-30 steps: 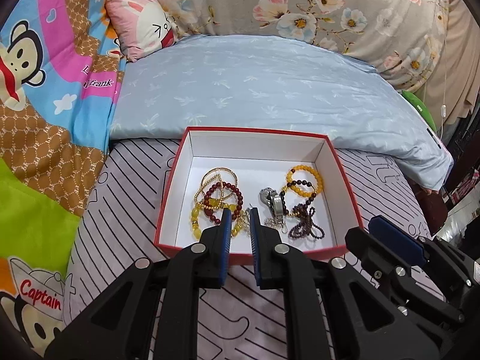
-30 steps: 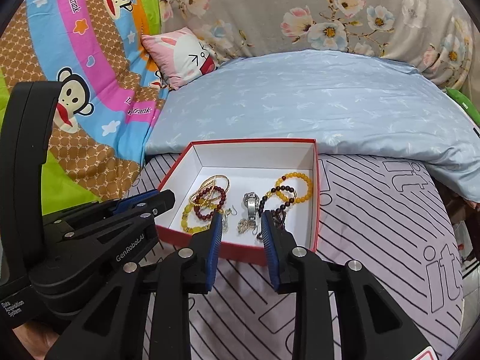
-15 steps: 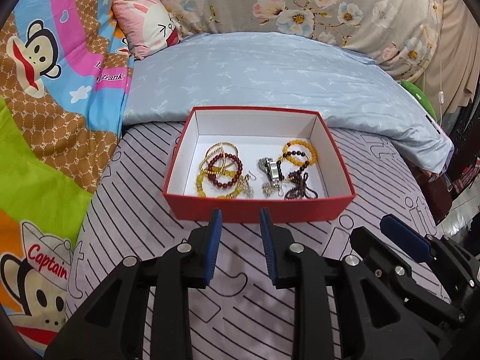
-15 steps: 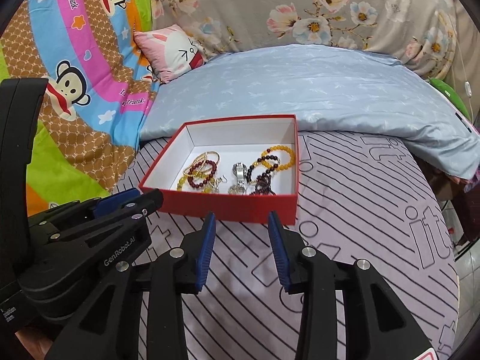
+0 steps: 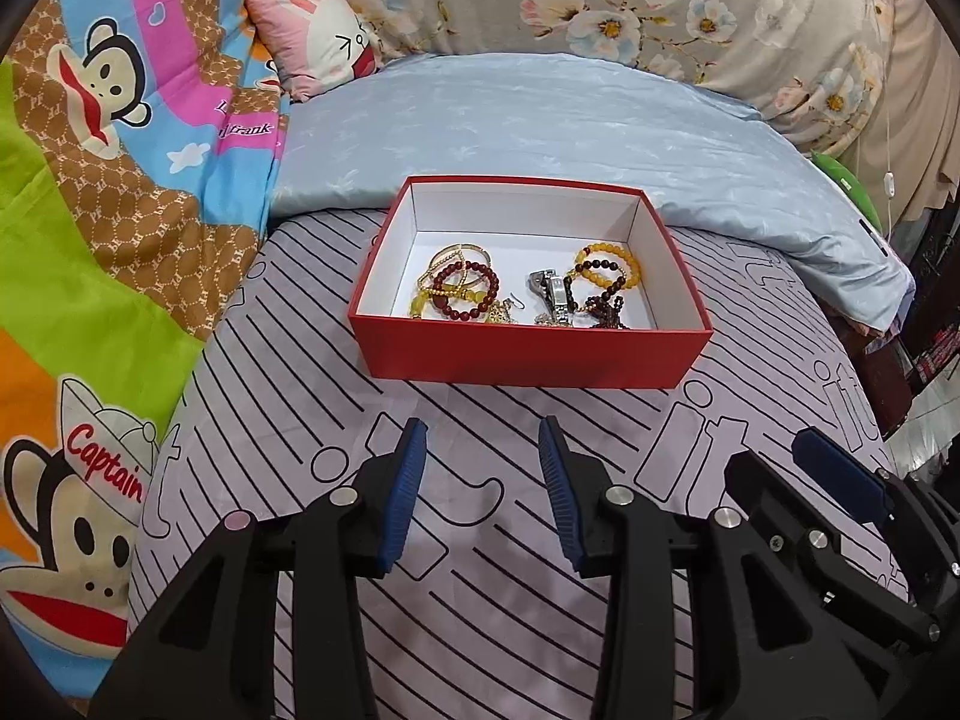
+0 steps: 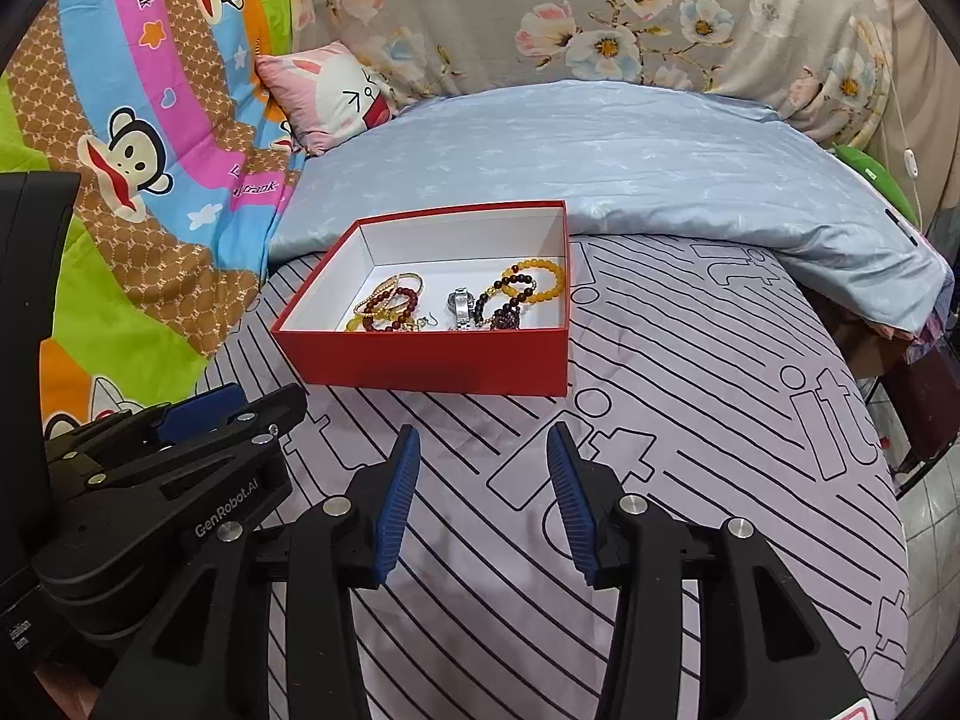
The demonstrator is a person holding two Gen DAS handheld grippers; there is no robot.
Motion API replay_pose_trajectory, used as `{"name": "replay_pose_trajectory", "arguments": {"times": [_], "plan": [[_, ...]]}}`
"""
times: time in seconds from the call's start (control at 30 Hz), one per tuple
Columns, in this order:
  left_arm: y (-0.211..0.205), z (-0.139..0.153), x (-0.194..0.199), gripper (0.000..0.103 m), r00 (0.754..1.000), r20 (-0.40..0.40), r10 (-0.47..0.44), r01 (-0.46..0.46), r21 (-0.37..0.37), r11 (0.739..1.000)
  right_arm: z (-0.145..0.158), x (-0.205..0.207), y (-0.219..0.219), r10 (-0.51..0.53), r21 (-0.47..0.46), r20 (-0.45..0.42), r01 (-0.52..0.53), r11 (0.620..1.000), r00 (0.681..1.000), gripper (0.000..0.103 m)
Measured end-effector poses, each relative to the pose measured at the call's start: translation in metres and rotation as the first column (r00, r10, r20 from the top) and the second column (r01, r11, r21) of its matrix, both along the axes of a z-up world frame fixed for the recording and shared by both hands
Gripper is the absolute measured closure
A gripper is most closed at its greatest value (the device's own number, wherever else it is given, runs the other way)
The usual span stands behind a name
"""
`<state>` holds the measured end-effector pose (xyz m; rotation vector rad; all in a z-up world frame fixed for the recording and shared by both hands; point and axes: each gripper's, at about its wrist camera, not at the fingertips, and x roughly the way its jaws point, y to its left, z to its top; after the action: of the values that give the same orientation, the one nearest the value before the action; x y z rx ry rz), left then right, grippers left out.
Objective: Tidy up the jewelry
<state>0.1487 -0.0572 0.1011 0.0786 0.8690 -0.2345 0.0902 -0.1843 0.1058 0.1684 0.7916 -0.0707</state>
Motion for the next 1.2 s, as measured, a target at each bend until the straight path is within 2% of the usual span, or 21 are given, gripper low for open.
{"name": "replay_pose_trajectory", "arguments": {"times": [0.23, 0.4, 0.63, 0.7, 0.83, 1.0, 1.2], "plan": [[0.001, 0.004, 0.000, 0.063, 1.000, 0.013, 0.014, -0.014, 0.017, 1.000, 0.003, -0.001, 0.000, -0.025, -0.013, -0.003, 0.025, 1.000, 1.000, 0.053], [0.003, 0.004, 0.002, 0.051, 0.999, 0.026, 0.042, -0.043, 0.031, 0.999, 0.002, 0.002, -0.003, -0.046, -0.017, -0.008, 0.046, 0.999, 0.999, 0.046], [0.002, 0.000, 0.006, 0.046, 0.998, 0.028, 0.057, -0.058, 0.057, 0.997, -0.003, 0.007, -0.004, -0.057, -0.026, -0.022, 0.057, 0.998, 0.998, 0.046], [0.003, -0.001, 0.007, 0.036, 0.997, 0.032, 0.072, -0.074, 0.067, 0.995, -0.003, 0.007, -0.004, -0.062, -0.034, -0.021, 0.061, 0.998, 0.998, 0.044], [0.006, -0.002, 0.010, 0.029, 0.995, 0.037, 0.095, -0.098, 0.070, 0.993, -0.005, 0.009, -0.007, -0.079, -0.026, -0.019, 0.078, 0.997, 0.997, 0.038], [0.010, -0.003, 0.012, 0.014, 0.990, 0.048, 0.136, -0.139, 0.085, 0.987, -0.007, 0.010, -0.008, -0.096, -0.022, -0.017, 0.095, 0.995, 0.995, 0.032], [0.013, -0.007, 0.013, 0.009, 0.987, 0.048, 0.156, -0.160, 0.096, 0.982, -0.009, 0.011, -0.008, -0.105, -0.037, -0.022, 0.104, 0.994, 0.994, 0.029]]}}
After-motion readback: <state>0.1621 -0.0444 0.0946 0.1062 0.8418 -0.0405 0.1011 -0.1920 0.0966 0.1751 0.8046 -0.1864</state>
